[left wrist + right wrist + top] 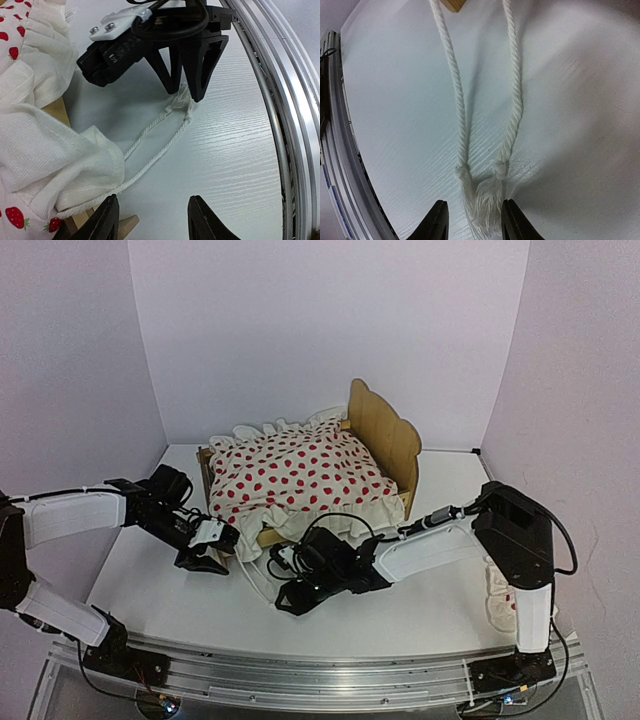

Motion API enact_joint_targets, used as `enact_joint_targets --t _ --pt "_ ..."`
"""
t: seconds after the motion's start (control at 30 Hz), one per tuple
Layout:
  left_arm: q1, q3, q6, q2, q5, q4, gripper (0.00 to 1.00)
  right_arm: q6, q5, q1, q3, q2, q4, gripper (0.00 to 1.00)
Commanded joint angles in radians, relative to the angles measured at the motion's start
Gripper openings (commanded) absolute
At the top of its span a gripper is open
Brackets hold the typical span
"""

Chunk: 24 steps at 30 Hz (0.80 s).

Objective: Set up the pet bed

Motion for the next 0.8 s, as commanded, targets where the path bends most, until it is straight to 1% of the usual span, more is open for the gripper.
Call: enact_joint_targets --t 0.0,0.07,0.2,0.33,0.5,0.63,0.77 --pt "-0.035 -0.035 0.053 -0.034 0.02 0.055 0.47 -0.049 0.048 0.001 -0.013 -0.077 -0.03 0.37" --pt "-0.052 -0.043 0.054 -0.038 0.021 0.059 0.47 -0.06 0.075 0.0 -0.021 -0.094 -0.03 0.37" --pt "-0.07 -0.059 0.037 -0.046 0.023 0.084 0.47 -0.071 0.159 0.001 -0.018 -0.115 -0.036 0.28" --pt "-0.072 -0.066 0.003 -0.045 0.025 0.111 0.47 -0.071 0.221 0.018 0.018 -0.069 -0.036 0.28" --pt "-0.072 -0.079 -0.151 -0.072 -0.035 0.191 0.48 -0.08 0.226 0.037 0.141 0.044 -0.036 0.3" --pt "-0.072 -0.12 -0.157 -0.122 -0.065 0.194 0.49 -0.073 0.237 0.045 0.141 0.072 -0.041 0.29" --pt "-0.072 -0.153 -0.17 -0.167 -0.072 0.204 0.49 -0.074 0.274 0.057 0.128 0.09 -0.136 0.26"
